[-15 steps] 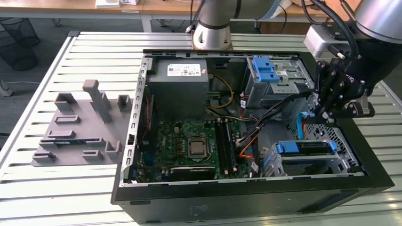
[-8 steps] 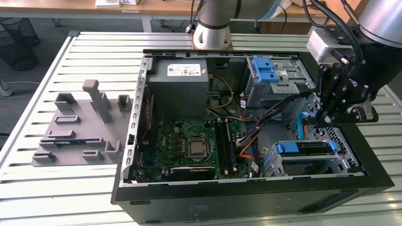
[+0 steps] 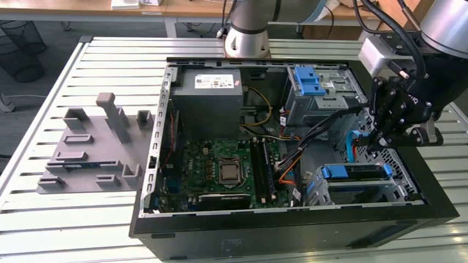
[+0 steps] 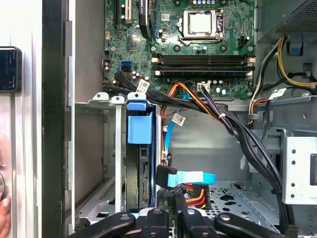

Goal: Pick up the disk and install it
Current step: 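Insert the first disk wire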

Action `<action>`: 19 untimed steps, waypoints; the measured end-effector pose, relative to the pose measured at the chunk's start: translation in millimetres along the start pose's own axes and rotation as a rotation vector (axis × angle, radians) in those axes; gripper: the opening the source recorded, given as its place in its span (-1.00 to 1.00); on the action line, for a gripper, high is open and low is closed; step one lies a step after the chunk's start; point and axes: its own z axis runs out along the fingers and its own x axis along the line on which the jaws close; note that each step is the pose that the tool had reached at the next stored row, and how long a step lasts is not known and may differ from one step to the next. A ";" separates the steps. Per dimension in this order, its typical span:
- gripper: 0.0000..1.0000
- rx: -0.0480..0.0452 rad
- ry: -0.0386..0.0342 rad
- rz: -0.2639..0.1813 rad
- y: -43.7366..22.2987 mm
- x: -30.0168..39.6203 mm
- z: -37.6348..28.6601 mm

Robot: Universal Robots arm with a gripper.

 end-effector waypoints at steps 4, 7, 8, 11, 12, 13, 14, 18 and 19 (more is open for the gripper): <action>-0.67 0.0000 0.0000 0.000 0.0 0.1 0.0; -0.67 0.0000 0.0000 0.000 0.0 0.2 0.0; -0.67 0.0000 0.0001 0.000 0.0 0.4 0.0; -0.67 0.0000 0.0000 0.000 0.0 2.3 0.1; -0.67 0.0000 0.0000 0.000 -0.1 3.3 0.1; -0.67 0.0000 -0.0001 0.000 -0.1 4.3 0.2; -0.67 0.0000 0.0001 0.000 -0.1 5.5 0.2; -0.67 0.0000 -0.0001 0.000 -0.2 12.2 0.6; -0.67 0.0000 -0.0001 0.000 -0.3 14.2 0.8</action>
